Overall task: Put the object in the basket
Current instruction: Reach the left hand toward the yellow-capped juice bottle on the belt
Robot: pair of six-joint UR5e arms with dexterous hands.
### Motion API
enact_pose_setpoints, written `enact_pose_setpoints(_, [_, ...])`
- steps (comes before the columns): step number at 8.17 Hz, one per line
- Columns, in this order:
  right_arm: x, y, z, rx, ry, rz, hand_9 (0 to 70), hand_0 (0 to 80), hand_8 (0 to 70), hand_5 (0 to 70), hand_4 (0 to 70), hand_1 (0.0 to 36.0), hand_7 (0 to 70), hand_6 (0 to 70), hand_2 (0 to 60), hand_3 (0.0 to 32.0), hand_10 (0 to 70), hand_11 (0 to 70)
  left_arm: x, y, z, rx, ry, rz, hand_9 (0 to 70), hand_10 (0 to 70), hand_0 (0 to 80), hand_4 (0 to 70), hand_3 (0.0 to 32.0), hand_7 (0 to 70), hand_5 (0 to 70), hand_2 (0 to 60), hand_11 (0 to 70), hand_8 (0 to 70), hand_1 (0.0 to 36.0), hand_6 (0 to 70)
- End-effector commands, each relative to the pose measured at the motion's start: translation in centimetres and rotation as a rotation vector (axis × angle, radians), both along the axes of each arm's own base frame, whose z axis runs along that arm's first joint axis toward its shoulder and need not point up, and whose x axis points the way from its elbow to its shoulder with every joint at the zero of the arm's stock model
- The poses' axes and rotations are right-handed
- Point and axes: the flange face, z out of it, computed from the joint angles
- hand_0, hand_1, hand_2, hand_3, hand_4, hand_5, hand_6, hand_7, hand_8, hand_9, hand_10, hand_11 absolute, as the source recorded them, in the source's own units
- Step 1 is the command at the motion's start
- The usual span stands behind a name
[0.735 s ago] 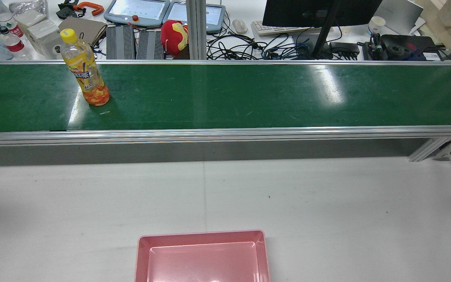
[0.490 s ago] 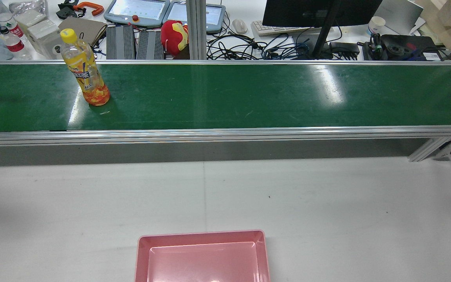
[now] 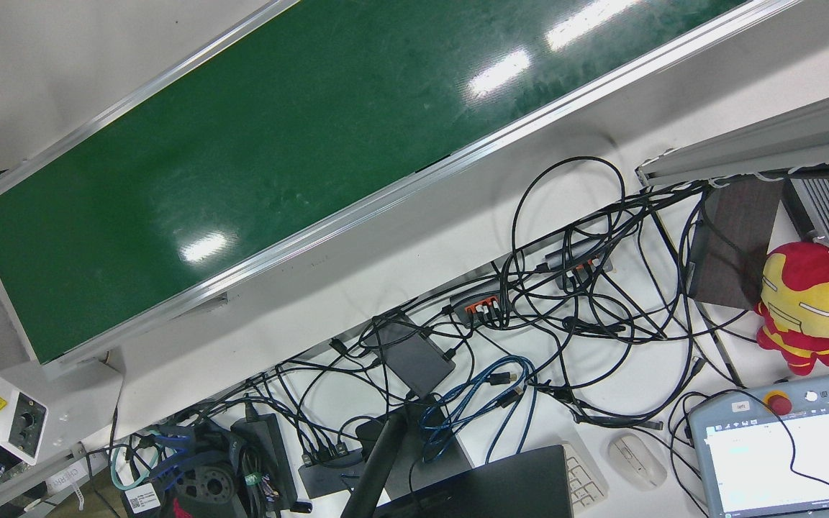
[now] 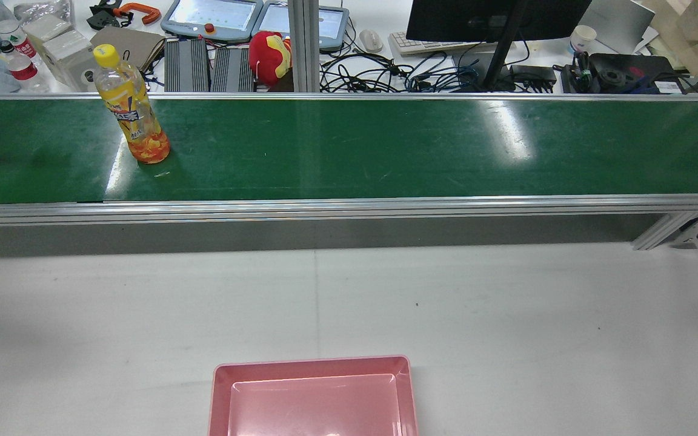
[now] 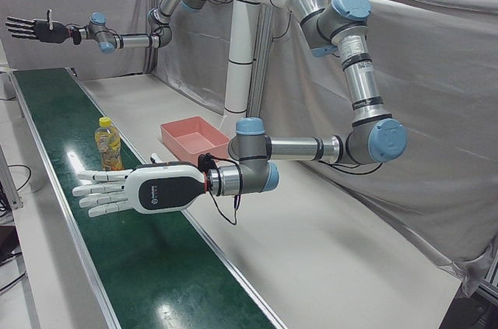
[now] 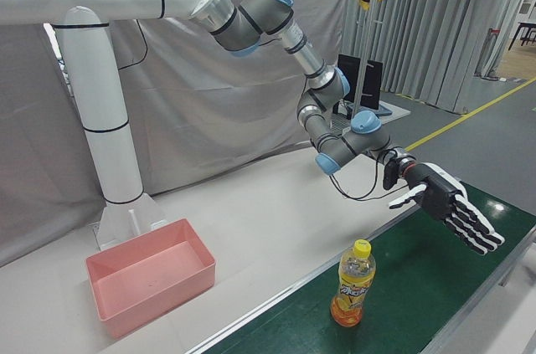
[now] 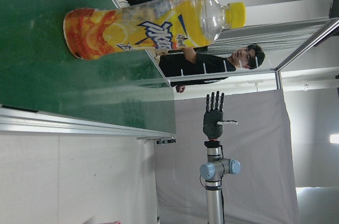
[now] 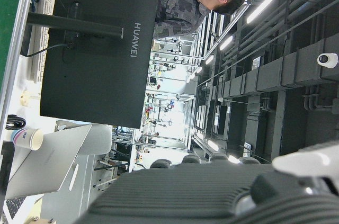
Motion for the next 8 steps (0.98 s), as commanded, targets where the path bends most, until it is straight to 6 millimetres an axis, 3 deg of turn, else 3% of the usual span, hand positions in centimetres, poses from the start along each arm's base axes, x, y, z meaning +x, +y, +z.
enact_pose_setpoints(1, [0.0,0.0,0.0,-0.001,0.000,0.000,0.0,0.0,0.0,0.0,0.0,0.0,0.0,0.0,0.0,0.0,0.0,0.0,6.1,1.0,-0.8,-0.005,0.000,0.035,2.4,0.1,80.0,5.5,2.0,0.0,12.5,0.0,3.6,2.9,22.9,0.0])
enact_pose_setpoints(2, [0.0,0.0,0.0,0.001,0.000,0.000,0.0,0.0,0.0,0.0,0.0,0.0,0.0,0.0,0.0,0.0,0.0,0.0,8.3,1.2,-1.3,-0.003,0.020,0.028,2.2,0.0,80.0,4.5,2.2,0.0,12.7,0.0,3.0,2.7,19.4,0.0])
enact_pose_setpoints(3, [0.0,0.0,0.0,-0.001,0.000,0.000,0.0,0.0,0.0,0.0,0.0,0.0,0.0,0.0,0.0,0.0,0.0,0.0,9.3,1.1,-1.9,0.002,0.033,0.019,2.1,0.0,80.0,3.7,2.8,0.0,12.5,0.0,3.3,2.6,19.4,0.0])
enact_pose_setpoints(5, [0.0,0.0,0.0,-0.001,0.000,0.000,0.0,0.0,0.0,0.0,0.0,0.0,0.0,0.0,0.0,0.0,0.0,0.0,12.5,1.2,-3.4,0.006,0.065,0.003,2.4,0.5,80.0,4.7,1.4,0.0,15.0,0.0,4.1,2.7,22.5,0.0])
enact_pose_setpoints(6, [0.0,0.0,0.0,-0.001,0.000,0.000,0.0,0.0,0.0,0.0,0.0,0.0,0.0,0.0,0.0,0.0,0.0,0.0,14.8,1.2,-4.7,-0.012,0.064,-0.003,2.4,0.8,77.0,4.4,1.6,0.0,15.6,0.0,4.6,2.8,26.5,0.0])
enact_pose_setpoints(8, [0.0,0.0,0.0,0.001,0.000,0.000,0.0,0.0,0.0,0.0,0.0,0.0,0.0,0.0,0.0,0.0,0.0,0.0,17.3,0.6,-7.9,-0.013,0.030,0.010,2.8,0.8,77.5,4.0,2.2,0.0,15.9,0.0,4.6,3.1,25.9,0.0])
